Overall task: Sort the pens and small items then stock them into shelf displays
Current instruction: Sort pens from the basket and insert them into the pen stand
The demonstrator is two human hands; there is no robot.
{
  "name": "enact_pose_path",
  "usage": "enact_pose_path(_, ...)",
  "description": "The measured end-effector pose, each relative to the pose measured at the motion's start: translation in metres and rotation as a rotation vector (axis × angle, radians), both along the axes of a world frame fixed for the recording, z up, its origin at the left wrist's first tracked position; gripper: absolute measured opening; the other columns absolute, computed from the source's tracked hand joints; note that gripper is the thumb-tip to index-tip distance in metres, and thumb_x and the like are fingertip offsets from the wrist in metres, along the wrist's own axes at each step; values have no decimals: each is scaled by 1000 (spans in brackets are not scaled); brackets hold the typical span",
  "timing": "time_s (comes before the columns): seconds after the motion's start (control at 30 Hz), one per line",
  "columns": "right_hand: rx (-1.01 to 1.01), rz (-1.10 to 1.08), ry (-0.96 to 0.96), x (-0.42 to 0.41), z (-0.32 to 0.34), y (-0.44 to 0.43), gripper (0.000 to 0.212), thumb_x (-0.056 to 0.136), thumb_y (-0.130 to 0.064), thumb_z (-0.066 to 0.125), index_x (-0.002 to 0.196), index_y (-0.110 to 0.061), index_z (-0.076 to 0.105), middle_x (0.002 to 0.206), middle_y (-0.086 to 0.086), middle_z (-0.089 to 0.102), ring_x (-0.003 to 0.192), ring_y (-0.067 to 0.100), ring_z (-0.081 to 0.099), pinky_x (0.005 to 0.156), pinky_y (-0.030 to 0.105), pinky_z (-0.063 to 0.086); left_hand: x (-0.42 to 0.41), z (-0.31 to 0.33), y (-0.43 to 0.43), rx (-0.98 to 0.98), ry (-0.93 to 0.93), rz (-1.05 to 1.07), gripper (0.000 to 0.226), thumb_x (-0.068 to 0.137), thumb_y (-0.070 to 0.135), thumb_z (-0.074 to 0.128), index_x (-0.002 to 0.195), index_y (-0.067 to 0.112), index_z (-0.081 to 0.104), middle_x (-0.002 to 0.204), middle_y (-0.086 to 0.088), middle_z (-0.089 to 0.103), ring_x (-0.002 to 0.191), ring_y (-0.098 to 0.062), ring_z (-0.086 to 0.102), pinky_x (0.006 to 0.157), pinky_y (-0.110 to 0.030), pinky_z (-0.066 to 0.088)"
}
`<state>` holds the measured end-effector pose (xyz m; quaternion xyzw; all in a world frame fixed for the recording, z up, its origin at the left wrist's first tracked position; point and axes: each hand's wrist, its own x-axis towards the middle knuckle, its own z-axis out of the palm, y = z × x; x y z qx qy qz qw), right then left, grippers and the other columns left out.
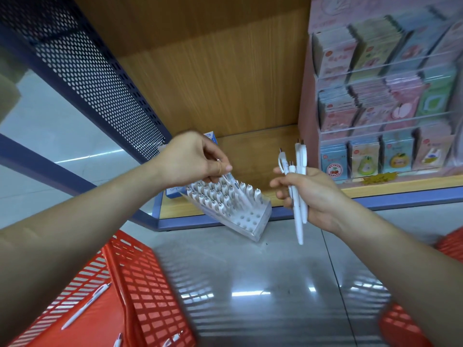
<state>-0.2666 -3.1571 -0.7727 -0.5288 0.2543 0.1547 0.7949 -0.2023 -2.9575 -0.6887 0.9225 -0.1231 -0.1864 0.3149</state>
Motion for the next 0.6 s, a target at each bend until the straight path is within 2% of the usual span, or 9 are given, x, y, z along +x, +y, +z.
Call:
enact_pose_path(0.1, 48, 37, -5, -1, 0, 0, 29, 96, -6, 54, 124, -3, 53, 82, 10, 72, 56, 20, 67, 46, 23, 50, -6, -18, -1, 120, -164, -74, 7, 77, 27, 78, 77, 19, 77, 59, 4, 69, 58, -7, 66, 62, -22, 54)
enact_pose_path(0.17, 46, 50, -5, -2, 0, 1, 30, 96, -9, 56, 125, -3, 52, 85, 9, 73, 57, 21, 68, 44, 22, 48, -12, -28, -3, 165, -231, -116, 10, 77, 30, 77, 80, 21, 77, 63, 8, 70, 60, -2, 64, 62, -18, 50)
enact_pose_path(0.3, 21, 10, 16, 0, -1, -2, 29, 94, -4, 55, 122, -1, 55, 84, 11, 73, 50, 14, 55, 39, 20, 40, -18, -43, -7, 199, -281, -173, 15, 80, 32, 74, 87, 19, 77, 71, 8, 70, 65, -3, 63, 68, -22, 50)
enact_pose_path(0.43, 60, -30, 13, 2, 0, -3, 30, 88, 6, 47, 116, 4, 58, 84, 17, 72, 52, 14, 47, 41, 20, 39, -18, -56, -6, 239, -301, -213, 18, 82, 35, 71, 92, 21, 76, 78, 6, 72, 71, -6, 63, 68, -23, 49)
enact_pose_path(0.6, 97, 37, 0, -1, -1, 1, 29, 88, 9, 56, 115, 1, 58, 92, 18, 74, 60, 19, 64, 52, 21, 53, -20, -69, -7, 247, -298, -319, 16, 84, 33, 69, 92, 22, 76, 81, 4, 71, 77, -13, 62, 71, -29, 48)
